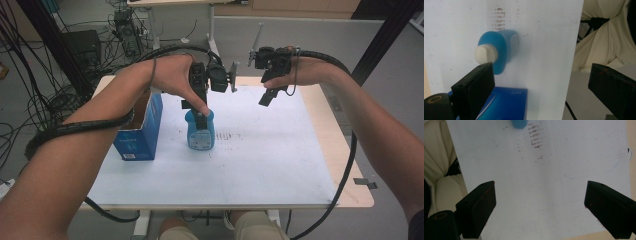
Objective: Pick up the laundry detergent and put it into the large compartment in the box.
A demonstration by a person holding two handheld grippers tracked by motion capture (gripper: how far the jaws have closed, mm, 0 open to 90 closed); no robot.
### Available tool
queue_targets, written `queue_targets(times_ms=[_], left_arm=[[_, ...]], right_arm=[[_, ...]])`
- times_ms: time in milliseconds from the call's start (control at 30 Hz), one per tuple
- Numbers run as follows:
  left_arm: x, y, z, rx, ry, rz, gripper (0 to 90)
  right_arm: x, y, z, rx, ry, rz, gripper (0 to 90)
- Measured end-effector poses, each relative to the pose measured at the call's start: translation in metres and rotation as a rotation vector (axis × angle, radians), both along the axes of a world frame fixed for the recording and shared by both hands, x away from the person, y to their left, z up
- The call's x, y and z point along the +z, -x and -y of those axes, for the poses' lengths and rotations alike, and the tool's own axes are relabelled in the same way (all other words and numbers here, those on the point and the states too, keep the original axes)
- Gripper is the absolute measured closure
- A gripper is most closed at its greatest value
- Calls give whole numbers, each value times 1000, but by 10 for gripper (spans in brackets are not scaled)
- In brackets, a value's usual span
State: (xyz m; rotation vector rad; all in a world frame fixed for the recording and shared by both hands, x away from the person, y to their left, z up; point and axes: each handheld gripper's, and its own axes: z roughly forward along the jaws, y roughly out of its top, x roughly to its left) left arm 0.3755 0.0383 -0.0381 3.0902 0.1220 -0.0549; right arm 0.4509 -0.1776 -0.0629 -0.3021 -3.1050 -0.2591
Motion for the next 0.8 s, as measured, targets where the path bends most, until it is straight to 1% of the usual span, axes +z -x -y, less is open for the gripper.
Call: queue_targets(times_ms=[200,367,433,533,600,633,800], left_arm=[[3,-5,-2,12,-7,12,73],[10,-11,-4,17,-16,25,73],[12,-12,-4,19,-13,32,72],[16,-16,-5,21,-9,37,72],[18,-18,-6,28,-9,40,72],[19,-19,-5,26,-11,48,71],[21,-30,-7,46,-17,56,71]], right_arm=[[2,2,0,-3,3,-3,105],[5,5,5,-10,-10,-2,104],[6,6,6,-13,-6,-1,104],[6,7,10,-21,-16,0,102],[6,7,10,-23,-14,-1,102],[6,7,11,-20,-17,0,102],[8,9,14,-22,-23,0,102]])
